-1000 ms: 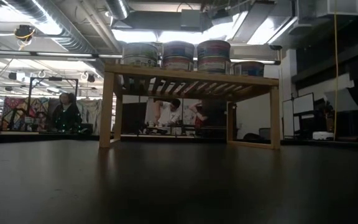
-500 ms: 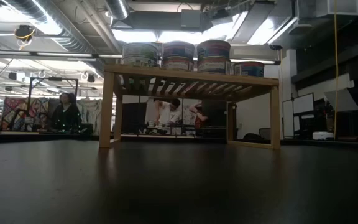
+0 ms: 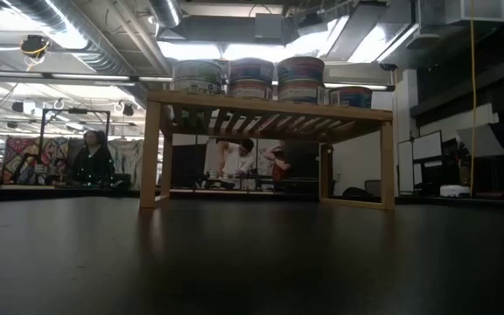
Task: Stack canned seafood by type on shelf
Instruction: Put the blue tuna can on the shelf
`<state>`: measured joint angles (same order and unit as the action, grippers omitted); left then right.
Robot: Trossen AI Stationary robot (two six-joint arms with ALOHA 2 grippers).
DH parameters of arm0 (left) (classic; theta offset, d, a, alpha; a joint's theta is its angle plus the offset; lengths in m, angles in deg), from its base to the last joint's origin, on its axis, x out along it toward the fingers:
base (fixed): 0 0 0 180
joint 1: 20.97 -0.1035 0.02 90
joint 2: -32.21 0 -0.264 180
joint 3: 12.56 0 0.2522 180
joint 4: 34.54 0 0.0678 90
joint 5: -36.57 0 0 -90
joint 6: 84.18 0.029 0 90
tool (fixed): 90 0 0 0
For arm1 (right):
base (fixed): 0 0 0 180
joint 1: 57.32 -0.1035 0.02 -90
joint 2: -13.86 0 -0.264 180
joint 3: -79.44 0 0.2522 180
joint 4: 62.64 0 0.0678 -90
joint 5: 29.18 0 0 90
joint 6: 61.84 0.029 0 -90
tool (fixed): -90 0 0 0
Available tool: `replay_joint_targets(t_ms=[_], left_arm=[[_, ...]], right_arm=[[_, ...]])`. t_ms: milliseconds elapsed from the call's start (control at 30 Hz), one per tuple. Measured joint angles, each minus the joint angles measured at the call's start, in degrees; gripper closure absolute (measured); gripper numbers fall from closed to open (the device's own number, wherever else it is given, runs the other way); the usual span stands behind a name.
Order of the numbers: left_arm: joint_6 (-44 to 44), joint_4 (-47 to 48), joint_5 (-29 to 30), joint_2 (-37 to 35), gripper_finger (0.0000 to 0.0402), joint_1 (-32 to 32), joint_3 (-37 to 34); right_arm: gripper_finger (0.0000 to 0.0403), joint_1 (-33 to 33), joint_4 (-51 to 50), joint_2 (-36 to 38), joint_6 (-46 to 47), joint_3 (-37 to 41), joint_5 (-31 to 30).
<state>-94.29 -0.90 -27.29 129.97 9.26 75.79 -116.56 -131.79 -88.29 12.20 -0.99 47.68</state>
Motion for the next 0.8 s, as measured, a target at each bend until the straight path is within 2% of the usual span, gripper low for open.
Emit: replay_joint_targets(t_ms=[267, 800], left_arm=[[0.0, 0.0, 0.0, 0.0, 0.0247, 0.0, 0.0], [2.1, -2.4, 0.0, 0.0, 0.0247, 0.0, 0.0]], right_arm=[[0.0318, 0.1, -5.7, -0.1, 0.1, 0.2, -0.9], [0.0399, 2.8, -6.4, -0.1, -1.0, 0.2, -1.8]])
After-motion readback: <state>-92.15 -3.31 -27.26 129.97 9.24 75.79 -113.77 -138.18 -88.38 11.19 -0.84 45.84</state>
